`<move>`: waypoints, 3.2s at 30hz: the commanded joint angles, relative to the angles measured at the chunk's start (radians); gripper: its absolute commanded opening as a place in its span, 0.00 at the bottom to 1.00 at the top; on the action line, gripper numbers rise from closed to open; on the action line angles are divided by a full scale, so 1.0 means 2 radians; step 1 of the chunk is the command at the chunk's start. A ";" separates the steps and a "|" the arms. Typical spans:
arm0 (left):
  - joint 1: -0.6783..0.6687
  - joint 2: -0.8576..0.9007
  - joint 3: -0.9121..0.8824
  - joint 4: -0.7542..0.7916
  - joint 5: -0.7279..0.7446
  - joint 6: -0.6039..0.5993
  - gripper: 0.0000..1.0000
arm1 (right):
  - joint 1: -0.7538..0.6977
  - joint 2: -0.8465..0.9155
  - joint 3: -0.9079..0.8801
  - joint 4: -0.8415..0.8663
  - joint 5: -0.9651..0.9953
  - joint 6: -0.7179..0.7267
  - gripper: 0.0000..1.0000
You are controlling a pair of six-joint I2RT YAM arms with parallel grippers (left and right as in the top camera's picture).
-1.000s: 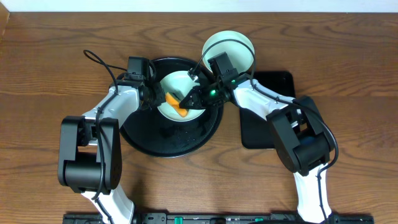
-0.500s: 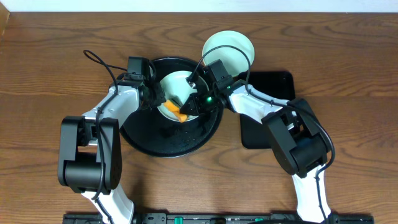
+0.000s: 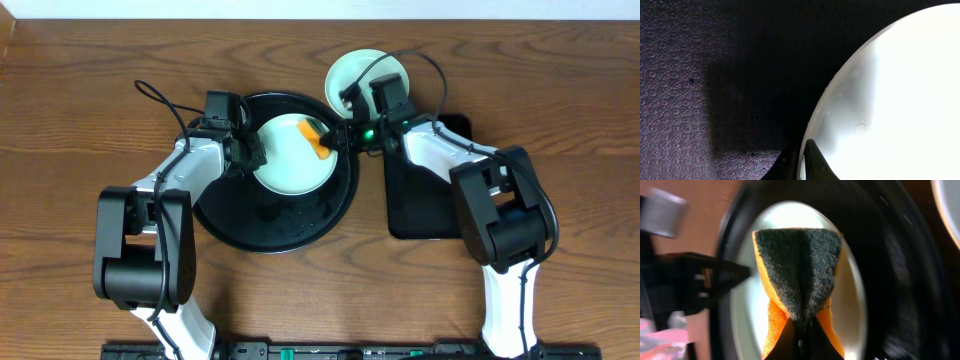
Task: Clean dirty plates on tray and stack at the side
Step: 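Scrub the green plate held by the left gripper with the sponge, then return the sponge to the black rectangular tray and release it, then grasp the green plate rim with the right gripper as left releases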
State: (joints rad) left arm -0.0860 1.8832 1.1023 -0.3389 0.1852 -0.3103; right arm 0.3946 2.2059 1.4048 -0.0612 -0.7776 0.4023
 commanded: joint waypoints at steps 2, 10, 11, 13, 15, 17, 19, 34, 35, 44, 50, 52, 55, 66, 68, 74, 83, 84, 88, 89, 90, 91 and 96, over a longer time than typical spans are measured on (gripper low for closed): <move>-0.001 -0.004 -0.008 0.001 0.002 0.001 0.08 | 0.003 0.001 0.008 0.038 -0.112 0.024 0.01; -0.001 -0.004 -0.008 0.001 0.002 0.001 0.08 | 0.000 -0.058 0.010 -0.002 -0.110 0.021 0.01; -0.001 -0.004 -0.008 0.001 0.002 0.001 0.08 | -0.002 -0.070 0.010 -0.021 -0.096 0.011 0.01; -0.001 -0.004 -0.008 0.001 0.002 0.001 0.08 | -0.006 -0.095 0.010 -0.075 -0.047 -0.015 0.01; -0.001 -0.004 -0.008 0.001 0.002 0.001 0.08 | -0.009 -0.125 0.010 -0.149 0.031 -0.050 0.01; -0.001 -0.004 -0.008 0.002 0.002 0.001 0.13 | -0.012 -0.153 0.010 -0.223 0.116 -0.075 0.01; -0.001 -0.004 -0.008 0.003 0.002 0.001 0.17 | -0.015 -0.177 0.010 -0.287 0.195 -0.083 0.01; -0.001 -0.004 -0.008 0.004 0.002 0.001 0.38 | -0.033 -0.227 -0.043 -0.482 0.455 -0.033 0.01; -0.001 -0.004 -0.008 0.004 0.002 0.001 0.38 | -0.033 -0.227 -0.057 -0.467 0.456 -0.033 0.01; -0.001 -0.004 -0.008 0.003 0.002 0.001 0.39 | -0.034 -0.227 -0.157 -0.353 0.456 -0.033 0.01; -0.001 -0.010 -0.008 0.000 0.002 0.002 0.60 | -0.034 -0.238 -0.120 -0.375 0.446 -0.065 0.33; -0.001 -0.022 -0.008 -0.004 0.002 0.013 0.68 | -0.034 -0.245 -0.086 -0.399 0.442 -0.072 0.42; -0.001 -0.052 -0.008 -0.017 0.002 0.026 0.74 | -0.033 -0.248 -0.024 -0.425 0.413 -0.106 0.58; -0.001 -0.150 -0.008 -0.115 -0.105 0.027 0.75 | 0.023 -0.224 0.037 -0.327 0.358 -0.158 0.53; -0.001 -0.156 -0.008 -0.133 -0.104 0.022 0.75 | 0.041 -0.205 0.037 -0.294 0.358 -0.165 0.53; -0.003 -0.181 -0.008 -0.213 -0.096 -0.047 0.75 | 0.085 -0.132 0.037 -0.193 0.371 -0.205 0.54; -0.059 -0.245 -0.009 -0.276 -0.091 -0.051 0.75 | 0.095 -0.040 0.037 -0.079 0.369 -0.205 0.53; -0.065 -0.249 -0.009 -0.278 -0.091 -0.051 0.75 | 0.095 -0.036 0.037 -0.074 0.365 -0.205 0.52; -0.080 -0.252 -0.009 -0.287 -0.091 -0.051 0.75 | 0.097 -0.023 0.037 -0.062 0.360 -0.204 0.50; -0.081 -0.251 -0.009 -0.288 -0.091 -0.051 0.75 | 0.098 -0.021 0.037 -0.061 0.360 -0.204 0.49; -0.081 -0.251 -0.009 -0.290 -0.091 -0.051 0.76 | 0.098 -0.018 0.037 -0.059 0.360 -0.204 0.49; -0.081 -0.251 -0.009 -0.290 -0.093 -0.048 0.80 | 0.099 -0.014 0.037 -0.059 0.360 -0.204 0.48; -0.080 -0.252 -0.009 -0.292 -0.160 -0.040 0.82 | 0.107 0.010 0.037 -0.055 0.358 -0.204 0.40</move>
State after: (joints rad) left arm -0.2451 1.3800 1.0866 -0.9173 -0.0383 -0.3954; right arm 0.5877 2.1670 1.4761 -0.1684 -0.0536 0.0044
